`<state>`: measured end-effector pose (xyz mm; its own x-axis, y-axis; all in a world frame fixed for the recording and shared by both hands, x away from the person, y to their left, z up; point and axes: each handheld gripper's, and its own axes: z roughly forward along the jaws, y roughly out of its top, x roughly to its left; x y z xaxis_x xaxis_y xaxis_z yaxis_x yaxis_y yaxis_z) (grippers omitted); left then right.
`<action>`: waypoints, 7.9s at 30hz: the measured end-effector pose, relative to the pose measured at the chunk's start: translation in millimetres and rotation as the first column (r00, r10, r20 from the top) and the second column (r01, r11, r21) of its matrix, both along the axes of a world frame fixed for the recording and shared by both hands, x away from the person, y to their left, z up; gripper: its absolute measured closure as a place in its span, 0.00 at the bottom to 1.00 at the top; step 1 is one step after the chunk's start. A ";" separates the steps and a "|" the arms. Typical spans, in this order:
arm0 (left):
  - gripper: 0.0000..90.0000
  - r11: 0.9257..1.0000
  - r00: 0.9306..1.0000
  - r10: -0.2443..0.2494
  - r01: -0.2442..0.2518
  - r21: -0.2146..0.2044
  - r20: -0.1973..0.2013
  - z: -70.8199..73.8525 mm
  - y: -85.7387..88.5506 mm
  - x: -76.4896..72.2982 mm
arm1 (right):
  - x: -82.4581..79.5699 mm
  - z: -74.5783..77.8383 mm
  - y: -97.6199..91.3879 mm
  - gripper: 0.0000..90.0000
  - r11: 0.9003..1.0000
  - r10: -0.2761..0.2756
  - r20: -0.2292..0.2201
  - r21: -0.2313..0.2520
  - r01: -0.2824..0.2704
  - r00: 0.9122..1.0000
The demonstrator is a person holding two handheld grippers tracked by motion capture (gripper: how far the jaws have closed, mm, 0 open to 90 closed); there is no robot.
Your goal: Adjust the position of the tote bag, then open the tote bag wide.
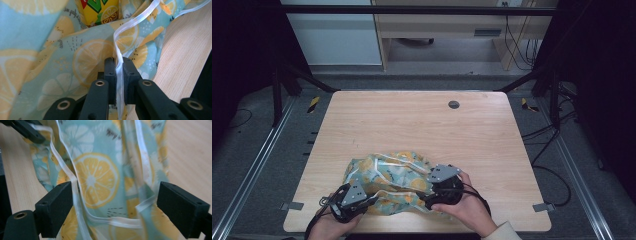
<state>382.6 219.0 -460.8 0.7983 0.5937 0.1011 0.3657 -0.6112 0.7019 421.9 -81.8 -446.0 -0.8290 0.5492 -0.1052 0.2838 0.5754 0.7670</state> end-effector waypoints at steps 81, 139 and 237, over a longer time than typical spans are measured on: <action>0.95 0.993 0.999 0.019 -0.023 0.115 0.036 -10.7 -6.3 18.1 | 194.1 -13.3 -25.1 0.99 0.969 -0.239 -0.203 0.009 0.246 0.950; 0.47 0.985 0.967 0.163 -0.148 -0.090 0.194 45.6 -8.9 56.5 | 63.7 31.1 -22.1 0.40 0.995 -0.038 -0.054 0.088 0.043 0.998; 0.57 0.994 0.993 0.110 -0.110 -0.002 0.037 -11.8 -22.2 49.7 | 122.1 9.7 -5.3 0.56 0.996 -0.029 -0.124 -0.084 0.019 0.992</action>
<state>432.3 196.8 -472.6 0.7240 0.6776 0.1294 0.4046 -0.5691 0.7159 544.0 -87.0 -436.3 -0.8253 0.5627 -0.0475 0.3888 0.6273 0.6748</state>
